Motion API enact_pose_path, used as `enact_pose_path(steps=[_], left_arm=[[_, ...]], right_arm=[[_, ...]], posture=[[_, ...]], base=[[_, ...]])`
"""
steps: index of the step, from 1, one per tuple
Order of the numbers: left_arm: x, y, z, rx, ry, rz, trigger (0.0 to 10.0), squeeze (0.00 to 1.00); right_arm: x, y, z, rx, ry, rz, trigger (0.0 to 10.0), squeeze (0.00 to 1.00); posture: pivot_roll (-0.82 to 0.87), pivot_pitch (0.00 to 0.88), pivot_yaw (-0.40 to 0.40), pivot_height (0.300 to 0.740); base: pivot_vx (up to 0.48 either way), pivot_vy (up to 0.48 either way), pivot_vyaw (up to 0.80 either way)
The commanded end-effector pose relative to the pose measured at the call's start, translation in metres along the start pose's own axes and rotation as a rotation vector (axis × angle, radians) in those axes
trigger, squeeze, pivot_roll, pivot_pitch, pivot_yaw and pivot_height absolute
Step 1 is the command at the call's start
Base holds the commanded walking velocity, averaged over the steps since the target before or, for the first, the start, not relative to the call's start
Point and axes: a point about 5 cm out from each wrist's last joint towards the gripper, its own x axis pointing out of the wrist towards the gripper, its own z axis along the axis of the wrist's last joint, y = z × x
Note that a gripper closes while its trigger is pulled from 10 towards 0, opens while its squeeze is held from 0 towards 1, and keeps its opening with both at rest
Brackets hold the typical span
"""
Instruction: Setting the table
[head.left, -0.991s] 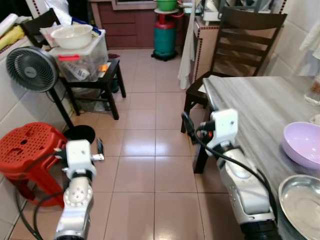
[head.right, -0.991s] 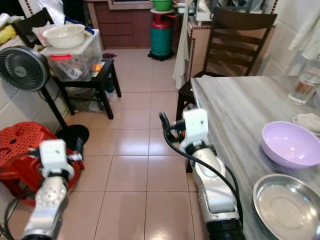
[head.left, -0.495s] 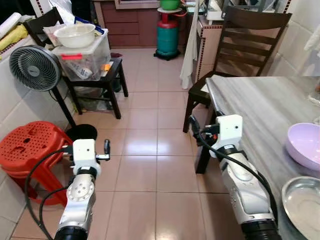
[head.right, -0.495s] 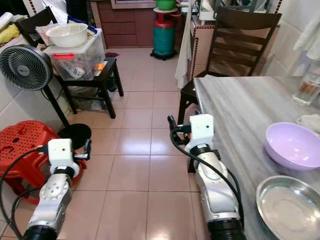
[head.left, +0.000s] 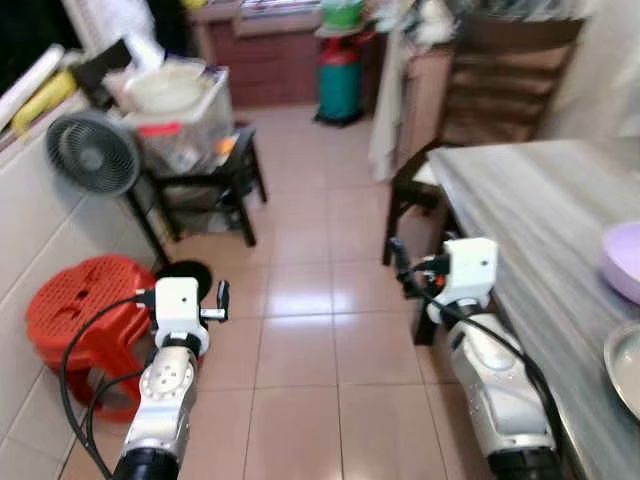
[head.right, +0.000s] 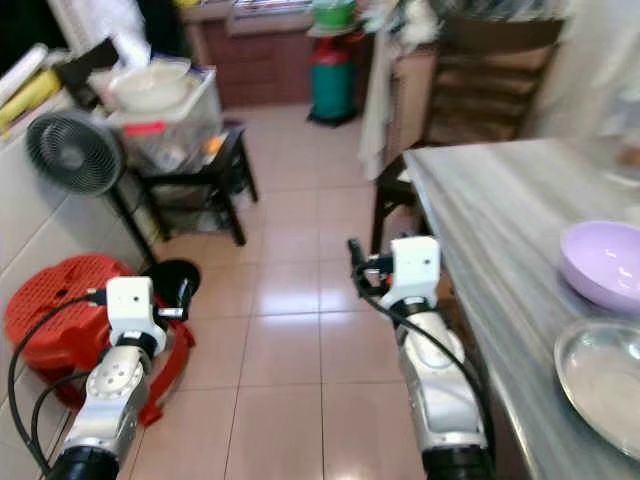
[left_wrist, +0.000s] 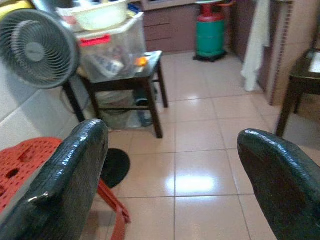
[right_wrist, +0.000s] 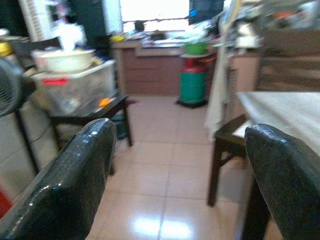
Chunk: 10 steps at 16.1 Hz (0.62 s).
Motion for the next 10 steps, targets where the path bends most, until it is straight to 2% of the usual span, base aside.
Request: enact_pose_path(steps=[1,2,6,8,10], left_arm=[[0.002,0.008,0.002,0.016,-0.006,0.013,10.0,0.00],[0.002,0.008,0.001,0.016,-0.002,0.011,10.0,0.00],[0.002,0.006,-0.003,0.026,0.012,0.000,10.0,0.00],[0.002,0.004,-0.006,0.032,0.025,-0.002,10.0,0.00],[0.000,0.000,-0.018,0.024,0.088,-0.025,10.0,0.00]], right_arm=[[0.003,0.010,0.005,-0.010,-0.022,0.017,10.0,0.00],[0.003,0.008,0.004,-0.050,-0.023,-0.001,10.0,0.00],[0.002,0.008,-0.001,-0.027,-0.004,0.009,10.0,0.00],[0.001,0.008,-0.008,-0.049,0.021,0.002,10.0,0.00],[-0.003,0.005,-0.024,-0.078,0.075,0.004,10.0,0.00]], posture=[[-0.17,0.000,0.073,0.740],[-0.17,0.000,0.073,0.740],[-0.17,0.000,0.075,0.740],[-0.18,0.000,0.076,0.740],[-0.18,0.000,0.076,0.740]], base=[[0.000,0.480,0.00],[0.000,0.480,0.00],[0.000,0.480,0.00],[0.000,0.480,0.00],[0.000,0.480,0.00]])
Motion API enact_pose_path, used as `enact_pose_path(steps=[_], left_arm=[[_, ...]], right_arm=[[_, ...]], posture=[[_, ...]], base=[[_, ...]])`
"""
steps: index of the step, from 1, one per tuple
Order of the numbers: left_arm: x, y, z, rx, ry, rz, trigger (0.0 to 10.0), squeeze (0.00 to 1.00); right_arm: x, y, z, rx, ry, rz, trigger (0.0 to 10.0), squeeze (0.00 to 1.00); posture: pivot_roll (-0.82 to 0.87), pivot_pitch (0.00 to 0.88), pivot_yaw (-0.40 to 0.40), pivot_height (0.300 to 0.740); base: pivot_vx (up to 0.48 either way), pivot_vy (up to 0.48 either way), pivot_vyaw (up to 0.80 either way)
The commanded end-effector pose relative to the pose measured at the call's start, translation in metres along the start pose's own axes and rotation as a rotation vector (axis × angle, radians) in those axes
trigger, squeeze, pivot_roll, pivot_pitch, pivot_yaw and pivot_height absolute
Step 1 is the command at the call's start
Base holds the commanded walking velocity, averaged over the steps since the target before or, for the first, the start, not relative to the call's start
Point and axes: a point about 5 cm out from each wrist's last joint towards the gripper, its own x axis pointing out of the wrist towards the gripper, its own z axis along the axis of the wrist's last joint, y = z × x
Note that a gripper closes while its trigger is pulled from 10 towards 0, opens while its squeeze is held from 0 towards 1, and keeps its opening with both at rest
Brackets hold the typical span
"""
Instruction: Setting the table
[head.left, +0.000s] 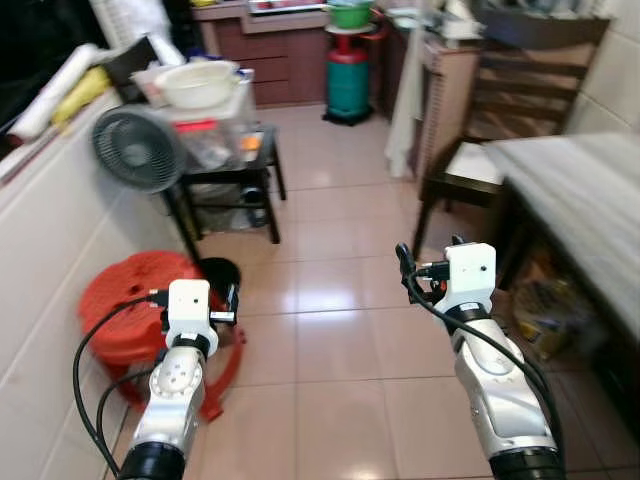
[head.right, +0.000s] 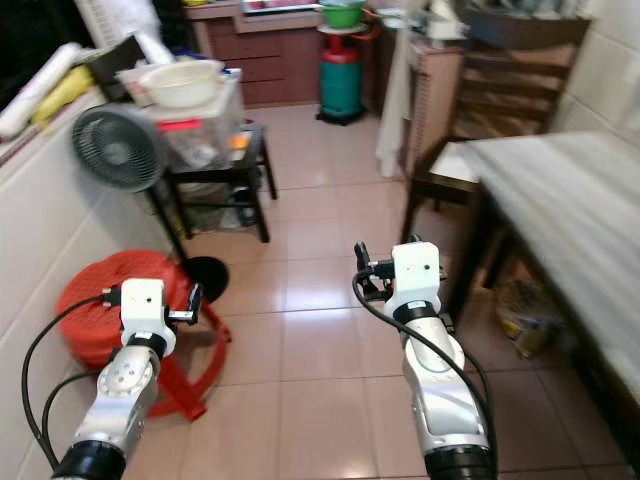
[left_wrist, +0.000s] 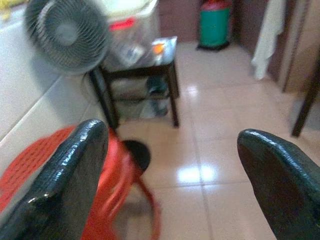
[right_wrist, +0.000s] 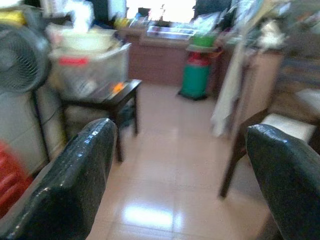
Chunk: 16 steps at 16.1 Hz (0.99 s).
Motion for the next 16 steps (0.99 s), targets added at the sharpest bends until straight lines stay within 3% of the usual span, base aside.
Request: enact_pose_path(steps=[1,3,6,8,11,13,16], left_arm=[[-0.001,0.000,-0.009,0.007,0.052,-0.017,10.0,0.00],[-0.003,-0.004,-0.022,0.026,0.113,-0.025,10.0,0.00],[-0.008,-0.009,-0.037,0.031,0.178,-0.057,10.0,0.00],[-0.022,-0.016,-0.064,0.030,0.305,-0.127,10.0,0.00],[-0.032,-0.019,-0.079,0.047,0.390,-0.157,10.0,0.00],[-0.051,-0.019,-0.104,0.127,0.533,-0.182,10.0,0.00],[-0.062,-0.012,-0.115,0.128,0.625,-0.166,10.0,0.00]], right_arm=[[-0.003,0.002,-0.015,-0.012,0.057,0.024,10.0,0.00],[-0.007,-0.006,-0.038,0.028,0.139,0.002,10.0,0.00],[-0.013,-0.012,-0.063,0.044,0.239,-0.025,10.0,0.00],[-0.024,-0.019,-0.098,0.073,0.394,-0.047,10.0,0.00],[-0.034,-0.019,-0.117,0.076,0.492,-0.052,10.0,0.00],[-0.061,-0.014,-0.146,0.041,0.676,-0.039,10.0,0.00],[-0.078,-0.011,-0.160,0.040,0.775,-0.036,10.0,0.00]], posture=[[-0.18,0.000,0.074,0.740],[-0.17,0.000,0.072,0.740],[-0.17,0.000,0.067,0.740],[-0.17,0.000,0.055,0.740],[-0.16,0.000,0.046,0.740],[-0.16,0.000,0.040,0.740],[-0.17,0.000,0.042,0.740]], base=[[0.000,0.480,0.00],[0.000,0.480,0.00],[0.000,0.000,0.00],[0.000,0.000,0.00],[0.000,0.000,0.00],[0.000,0.000,0.00],[0.000,0.000,0.00]])
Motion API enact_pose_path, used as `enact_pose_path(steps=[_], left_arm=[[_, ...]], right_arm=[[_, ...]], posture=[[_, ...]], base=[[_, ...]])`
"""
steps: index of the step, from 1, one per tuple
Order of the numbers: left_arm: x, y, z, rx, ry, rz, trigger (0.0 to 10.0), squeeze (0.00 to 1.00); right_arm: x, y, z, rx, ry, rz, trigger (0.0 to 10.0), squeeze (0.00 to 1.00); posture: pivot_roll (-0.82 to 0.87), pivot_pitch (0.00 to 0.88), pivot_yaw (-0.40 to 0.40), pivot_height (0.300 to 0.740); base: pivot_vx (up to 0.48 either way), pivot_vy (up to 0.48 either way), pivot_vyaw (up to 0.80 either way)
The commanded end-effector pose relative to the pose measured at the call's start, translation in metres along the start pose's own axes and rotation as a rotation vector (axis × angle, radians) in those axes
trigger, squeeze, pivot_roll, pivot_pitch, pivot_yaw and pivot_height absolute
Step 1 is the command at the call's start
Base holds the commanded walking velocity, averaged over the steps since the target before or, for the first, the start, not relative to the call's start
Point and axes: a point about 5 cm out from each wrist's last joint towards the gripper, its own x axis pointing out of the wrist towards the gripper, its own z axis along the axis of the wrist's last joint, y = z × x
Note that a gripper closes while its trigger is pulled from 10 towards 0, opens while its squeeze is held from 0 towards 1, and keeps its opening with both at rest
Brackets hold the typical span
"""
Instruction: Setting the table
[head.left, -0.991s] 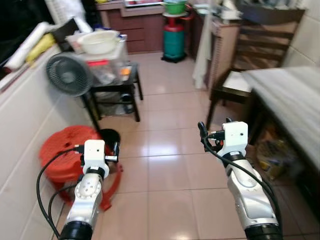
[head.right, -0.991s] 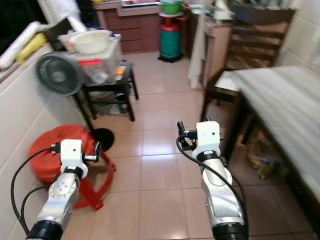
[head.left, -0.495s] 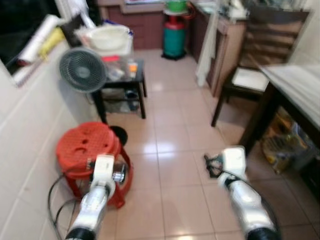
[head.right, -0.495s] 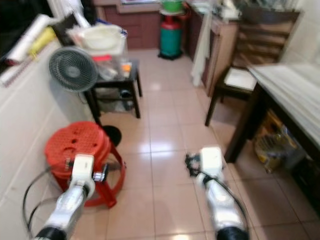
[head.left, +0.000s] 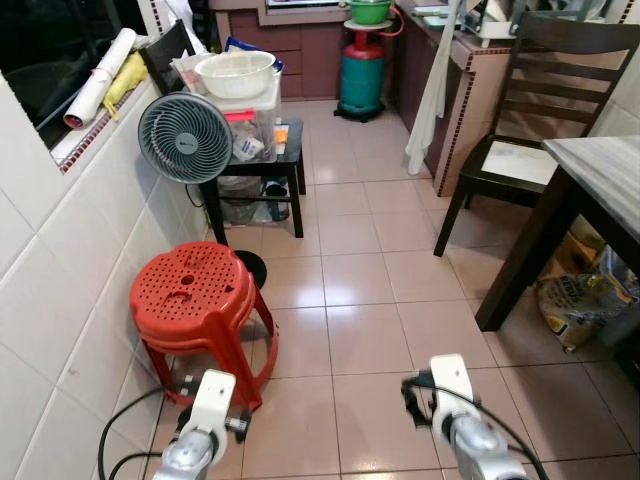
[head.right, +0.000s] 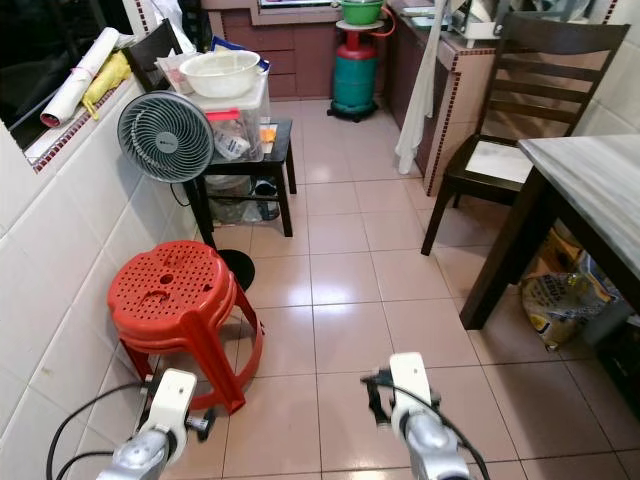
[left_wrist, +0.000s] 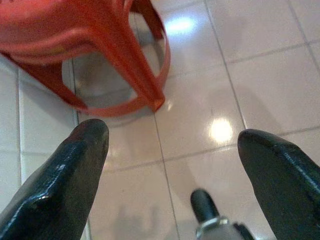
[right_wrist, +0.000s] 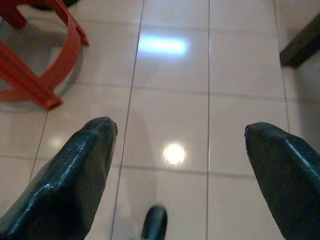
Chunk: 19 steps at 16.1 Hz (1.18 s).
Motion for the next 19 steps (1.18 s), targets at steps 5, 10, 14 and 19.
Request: enact_pose_path(steps=[5,10,14,19], left_arm=[[-0.005,0.007,-0.022,0.012,0.113,-0.009,10.0,0.00],[-0.009,0.010,-0.034,-0.070,0.162,0.018,10.0,0.00],[-0.009,0.011,-0.035,-0.045,0.179,0.003,10.0,0.00],[-0.013,0.011,-0.044,-0.028,0.207,-0.004,10.0,0.00]], right_arm=[[-0.010,-0.015,-0.035,0.064,0.140,-0.063,10.0,0.00],[-0.009,-0.016,-0.030,0.076,0.122,-0.057,10.0,0.00],[-0.008,-0.003,-0.031,0.058,0.122,-0.014,10.0,0.00],[-0.011,-0.008,-0.038,0.053,0.141,-0.022,10.0,0.00]], posture=[[-0.16,0.000,0.021,0.740],[-0.18,0.000,0.029,0.740],[-0.19,0.000,0.037,0.740],[-0.19,0.000,0.045,0.740]], base=[[0.000,0.000,0.00],[0.000,0.000,0.16],[0.000,0.000,0.80],[0.000,0.048,0.38]])
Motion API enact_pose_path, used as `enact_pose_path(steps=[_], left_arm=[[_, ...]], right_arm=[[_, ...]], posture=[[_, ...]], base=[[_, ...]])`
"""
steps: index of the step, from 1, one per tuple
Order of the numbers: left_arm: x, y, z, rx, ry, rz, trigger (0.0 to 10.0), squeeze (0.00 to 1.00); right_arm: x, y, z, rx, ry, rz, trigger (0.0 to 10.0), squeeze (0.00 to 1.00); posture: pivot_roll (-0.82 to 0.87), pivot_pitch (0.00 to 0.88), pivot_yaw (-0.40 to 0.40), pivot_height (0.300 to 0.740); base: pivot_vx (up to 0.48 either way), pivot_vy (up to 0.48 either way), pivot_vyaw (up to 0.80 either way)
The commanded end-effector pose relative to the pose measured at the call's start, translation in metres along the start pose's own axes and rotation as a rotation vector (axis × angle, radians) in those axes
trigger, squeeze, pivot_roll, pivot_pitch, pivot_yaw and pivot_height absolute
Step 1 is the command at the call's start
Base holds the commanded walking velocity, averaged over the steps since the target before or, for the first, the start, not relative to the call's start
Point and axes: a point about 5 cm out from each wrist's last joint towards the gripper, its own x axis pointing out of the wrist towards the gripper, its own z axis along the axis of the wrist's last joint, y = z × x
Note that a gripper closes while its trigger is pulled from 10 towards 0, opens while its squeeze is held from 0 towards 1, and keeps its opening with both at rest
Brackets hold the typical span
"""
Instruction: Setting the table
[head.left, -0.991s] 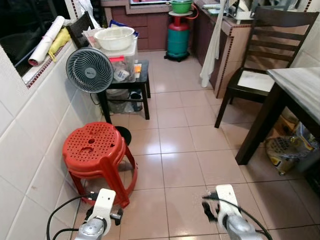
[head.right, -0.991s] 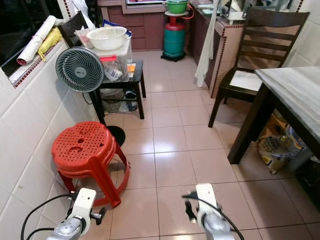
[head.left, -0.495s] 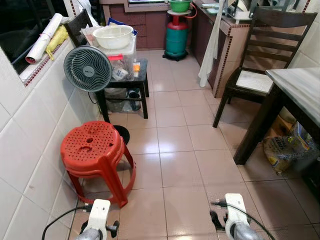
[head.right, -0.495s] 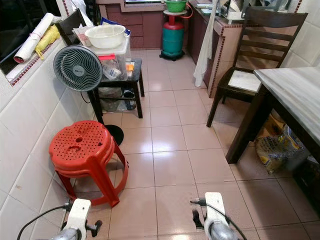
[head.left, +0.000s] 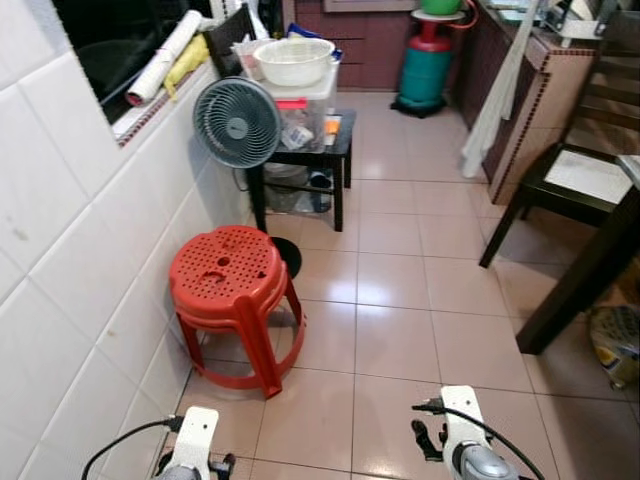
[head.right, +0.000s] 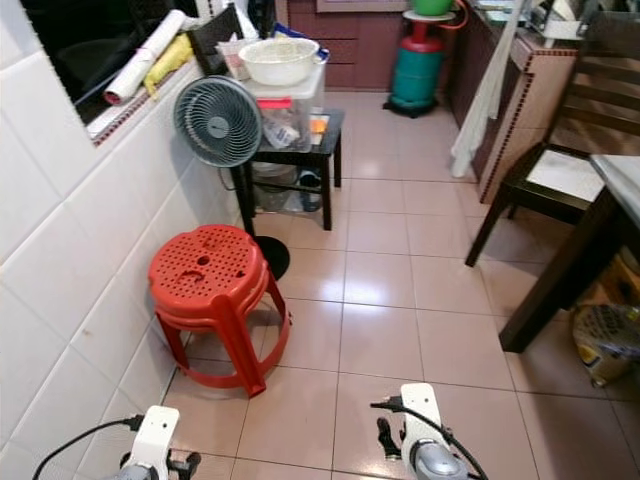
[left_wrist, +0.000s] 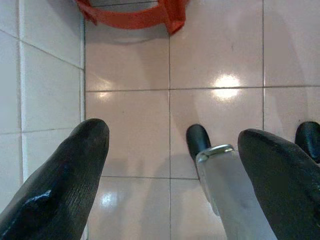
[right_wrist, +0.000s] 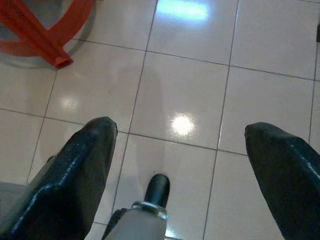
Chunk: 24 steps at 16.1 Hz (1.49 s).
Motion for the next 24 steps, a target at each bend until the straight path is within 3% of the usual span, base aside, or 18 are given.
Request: enact_pose_path(steps=[1,9,14,24], left_arm=[[-0.0012,0.0038,-0.0056,0.011,0.024,0.006,10.0,0.00],[-0.0028,0.0090,-0.0104,0.010,0.037,0.010,10.0,0.00],[-0.0009,0.0025,-0.0040,0.024,0.015,-0.002,10.0,0.00],[-0.0015,-0.0009,-0.0115,-0.070,0.036,0.070,10.0,0.00]], right_arm=[[-0.0017,-0.0001,-0.0081,-0.011,0.028,0.008,10.0,0.00],[-0.0027,0.0018,-0.0128,-0.041,0.044,0.027,10.0,0.00],[-0.0030,0.0041,-0.0147,-0.056,0.048,0.031,10.0,0.00],[-0.0022,0.0000,-0.0110,-0.106,0.058,0.050,10.0,0.00]], posture=[[-0.19,0.000,0.044,0.740],[-0.19,0.000,0.036,0.740],[-0.19,0.000,0.039,0.740],[-0.14,0.000,-0.035,0.740]], base=[[0.000,0.326,0.00],[0.189,0.399,0.00],[0.000,0.393,0.00],[0.000,0.000,0.00]])
